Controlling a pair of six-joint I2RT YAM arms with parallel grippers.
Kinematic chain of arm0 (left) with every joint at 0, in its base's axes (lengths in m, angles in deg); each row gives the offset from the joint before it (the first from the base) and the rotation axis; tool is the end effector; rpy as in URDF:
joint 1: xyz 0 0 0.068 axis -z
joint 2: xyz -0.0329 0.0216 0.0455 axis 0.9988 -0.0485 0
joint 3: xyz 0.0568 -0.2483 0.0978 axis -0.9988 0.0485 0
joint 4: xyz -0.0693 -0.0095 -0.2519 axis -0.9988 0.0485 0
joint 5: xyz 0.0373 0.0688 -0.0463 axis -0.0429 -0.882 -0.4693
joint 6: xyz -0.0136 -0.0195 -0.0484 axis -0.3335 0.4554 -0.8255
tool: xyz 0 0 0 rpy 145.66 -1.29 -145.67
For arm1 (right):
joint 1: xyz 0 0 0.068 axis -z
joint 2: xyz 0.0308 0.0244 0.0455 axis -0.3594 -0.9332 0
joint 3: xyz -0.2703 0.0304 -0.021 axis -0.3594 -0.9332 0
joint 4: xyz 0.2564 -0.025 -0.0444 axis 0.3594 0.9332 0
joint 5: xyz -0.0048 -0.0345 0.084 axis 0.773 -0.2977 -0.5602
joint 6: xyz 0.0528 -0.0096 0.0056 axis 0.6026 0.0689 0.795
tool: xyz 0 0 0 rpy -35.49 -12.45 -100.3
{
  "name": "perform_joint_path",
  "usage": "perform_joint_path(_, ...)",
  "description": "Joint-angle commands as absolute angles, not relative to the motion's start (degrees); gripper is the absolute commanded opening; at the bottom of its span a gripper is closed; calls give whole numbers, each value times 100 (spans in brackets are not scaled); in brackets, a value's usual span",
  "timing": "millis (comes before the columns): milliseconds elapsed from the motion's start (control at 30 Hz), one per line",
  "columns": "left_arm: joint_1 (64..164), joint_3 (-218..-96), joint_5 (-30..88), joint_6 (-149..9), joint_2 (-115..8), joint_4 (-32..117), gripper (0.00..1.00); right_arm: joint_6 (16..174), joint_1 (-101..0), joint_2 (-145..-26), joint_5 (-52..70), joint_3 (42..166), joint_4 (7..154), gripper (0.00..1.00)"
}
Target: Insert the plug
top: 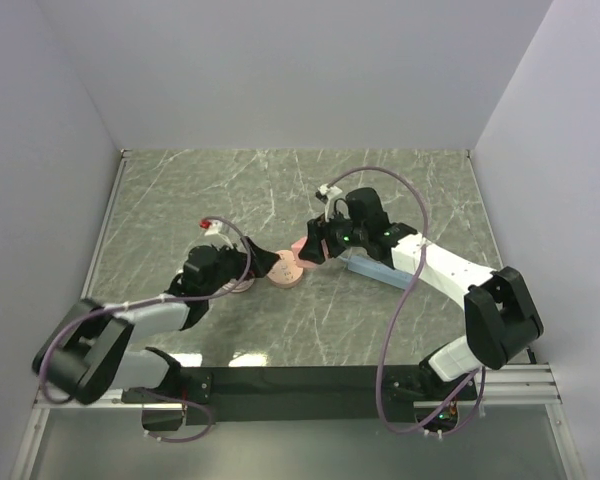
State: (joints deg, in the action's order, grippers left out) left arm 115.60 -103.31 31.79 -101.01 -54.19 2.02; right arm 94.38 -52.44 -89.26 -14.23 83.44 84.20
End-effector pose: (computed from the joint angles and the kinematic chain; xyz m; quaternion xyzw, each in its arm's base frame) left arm 0.2107 -0.1216 0.1671 -0.0390 0.7904 -0.4135 0.4502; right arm 0.2678 0.1845 0.2483 -0.3068 0.8045 0.3656 0.3535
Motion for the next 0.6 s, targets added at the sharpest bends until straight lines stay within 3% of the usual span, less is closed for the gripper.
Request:
perform_joint_path(0, 11561, -10383, 2293, -9422, -4621, 661, 94, 9232, -5577, -9085, -1050, 9006, 9027, 3)
perform_joint_path(167, 11043, -10190, 2545, -9167, -3926, 688, 95, 8916, -5867, -9472, -664, 9727, 9855, 2)
perform_joint_path(567, 9847, -10147, 3881, -9086, -3565, 697, 96, 8475, -6588, -10395, 164, 11326, 11965, 2)
